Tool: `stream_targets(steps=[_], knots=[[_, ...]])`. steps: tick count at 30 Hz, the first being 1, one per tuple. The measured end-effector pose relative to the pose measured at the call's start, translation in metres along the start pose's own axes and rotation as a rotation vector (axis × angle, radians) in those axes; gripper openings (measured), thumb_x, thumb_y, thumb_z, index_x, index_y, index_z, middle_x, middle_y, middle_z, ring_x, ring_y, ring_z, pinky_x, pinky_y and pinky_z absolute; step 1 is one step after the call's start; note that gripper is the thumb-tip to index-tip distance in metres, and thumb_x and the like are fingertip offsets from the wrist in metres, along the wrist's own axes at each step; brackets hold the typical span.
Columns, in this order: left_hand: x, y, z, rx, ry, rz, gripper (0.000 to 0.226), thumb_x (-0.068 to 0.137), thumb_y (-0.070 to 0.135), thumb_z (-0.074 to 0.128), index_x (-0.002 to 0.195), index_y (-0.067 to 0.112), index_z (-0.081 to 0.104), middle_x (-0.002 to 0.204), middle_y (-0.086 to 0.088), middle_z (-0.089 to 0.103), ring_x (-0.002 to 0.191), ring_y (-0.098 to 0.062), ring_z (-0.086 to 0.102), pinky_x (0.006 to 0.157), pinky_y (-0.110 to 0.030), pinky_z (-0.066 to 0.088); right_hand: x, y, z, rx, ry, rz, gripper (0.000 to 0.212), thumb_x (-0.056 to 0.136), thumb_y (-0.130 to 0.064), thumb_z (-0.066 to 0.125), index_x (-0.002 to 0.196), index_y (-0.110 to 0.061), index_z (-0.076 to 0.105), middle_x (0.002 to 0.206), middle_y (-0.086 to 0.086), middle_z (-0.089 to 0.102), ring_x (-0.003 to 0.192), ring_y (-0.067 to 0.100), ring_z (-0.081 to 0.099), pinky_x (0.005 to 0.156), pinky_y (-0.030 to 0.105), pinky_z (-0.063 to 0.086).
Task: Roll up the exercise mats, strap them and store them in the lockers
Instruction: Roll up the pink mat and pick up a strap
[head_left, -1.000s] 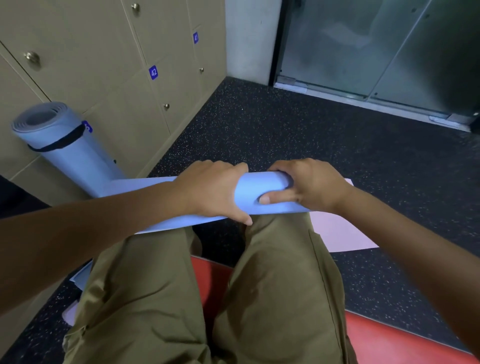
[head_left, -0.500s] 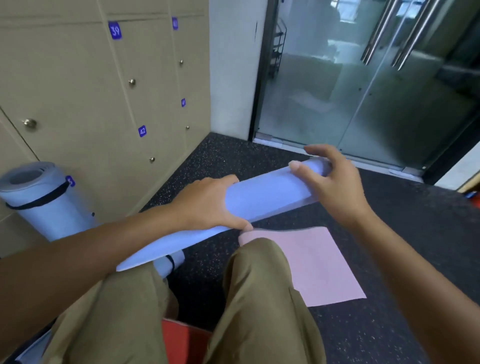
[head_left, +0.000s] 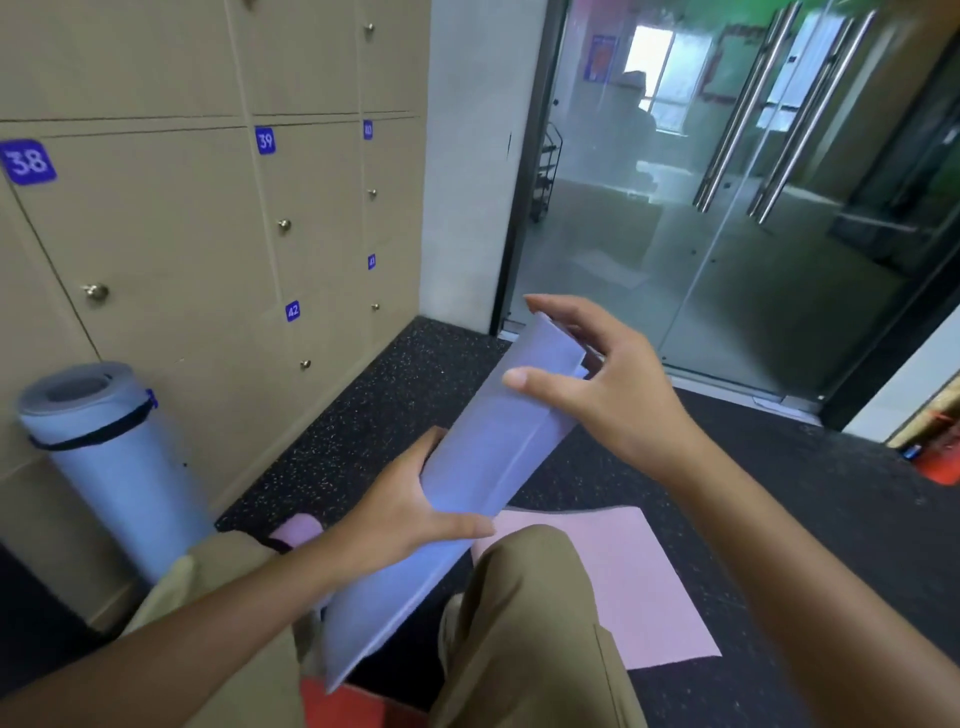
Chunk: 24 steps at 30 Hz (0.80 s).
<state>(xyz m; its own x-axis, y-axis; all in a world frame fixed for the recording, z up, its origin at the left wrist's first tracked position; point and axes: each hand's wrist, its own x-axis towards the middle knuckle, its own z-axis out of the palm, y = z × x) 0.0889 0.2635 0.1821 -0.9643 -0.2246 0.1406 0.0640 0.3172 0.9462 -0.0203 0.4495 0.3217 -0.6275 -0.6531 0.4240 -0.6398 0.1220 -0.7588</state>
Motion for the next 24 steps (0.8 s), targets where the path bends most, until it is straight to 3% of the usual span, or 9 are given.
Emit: stream_targets(steps=[3, 8, 12, 17, 20, 24], knots=[[-0.023, -0.011, 0.004, -0.068, 0.024, -0.013, 0.096, 0.054, 0.040, 0.098, 0.137, 0.033, 0.050, 0.129, 0.008, 0.067, 0.120, -0.012, 0.065, 0.101, -0.046, 0.054, -0.011, -0.015, 0.021, 0.012, -0.059, -0.087, 0.072, 0.071, -0.041, 0.087, 0.137, -0.030, 0.060, 0.132, -0.014, 0.064, 0.125, -0.003, 0.057, 0.101, 0.020, 0.049], [-0.055, -0.036, 0.005, -0.141, 0.026, -0.060, 0.100, 0.056, 0.035, 0.097, 0.142, 0.030, 0.047, 0.133, 0.009, 0.066, 0.126, -0.010, 0.061, 0.098, -0.028, 0.051, -0.023, -0.017, 0.059, -0.247, -0.170, -0.255, 0.066, 0.083, -0.058, 0.073, 0.142, -0.034, 0.057, 0.150, -0.009, 0.052, 0.139, 0.009, 0.046, 0.115, 0.040, 0.041], [-0.073, -0.053, 0.006, -0.183, 0.022, -0.090, 0.102, 0.058, 0.030, 0.096, 0.145, 0.026, 0.044, 0.138, 0.009, 0.063, 0.131, -0.010, 0.058, 0.100, -0.024, 0.048, -0.033, -0.012, 0.079, -0.336, -0.236, -0.251, 0.062, 0.087, -0.063, 0.061, 0.143, -0.038, 0.055, 0.155, -0.010, 0.046, 0.144, 0.007, 0.038, 0.118, 0.039, 0.035], [-0.075, -0.058, 0.002, -0.195, 0.005, -0.117, 0.102, 0.055, 0.031, 0.096, 0.142, 0.026, 0.044, 0.132, 0.011, 0.066, 0.126, -0.010, 0.061, 0.095, -0.024, 0.050, -0.033, -0.010, 0.087, -0.359, -0.203, -0.307, 0.059, 0.090, -0.059, 0.062, 0.144, -0.034, 0.056, 0.155, -0.004, 0.048, 0.144, 0.013, 0.041, 0.118, 0.040, 0.036], [-0.074, -0.060, 0.001, -0.175, -0.040, -0.111, 0.106, 0.059, 0.027, 0.096, 0.148, 0.022, 0.040, 0.138, 0.007, 0.063, 0.131, -0.012, 0.057, 0.101, -0.026, 0.049, -0.033, -0.003, 0.089, -0.394, -0.197, -0.335, 0.059, 0.091, -0.057, 0.063, 0.144, -0.031, 0.057, 0.155, -0.003, 0.049, 0.146, 0.017, 0.041, 0.119, 0.041, 0.036], [-0.073, -0.066, 0.001, -0.156, -0.086, -0.106, 0.103, 0.065, 0.016, 0.095, 0.150, 0.023, 0.038, 0.141, 0.015, 0.060, 0.134, -0.007, 0.054, 0.102, -0.021, 0.046, -0.036, 0.008, 0.087, -0.479, -0.238, -0.368, 0.064, 0.092, -0.060, 0.062, 0.148, -0.031, 0.052, 0.159, -0.001, 0.043, 0.150, 0.019, 0.034, 0.120, 0.043, 0.034]])
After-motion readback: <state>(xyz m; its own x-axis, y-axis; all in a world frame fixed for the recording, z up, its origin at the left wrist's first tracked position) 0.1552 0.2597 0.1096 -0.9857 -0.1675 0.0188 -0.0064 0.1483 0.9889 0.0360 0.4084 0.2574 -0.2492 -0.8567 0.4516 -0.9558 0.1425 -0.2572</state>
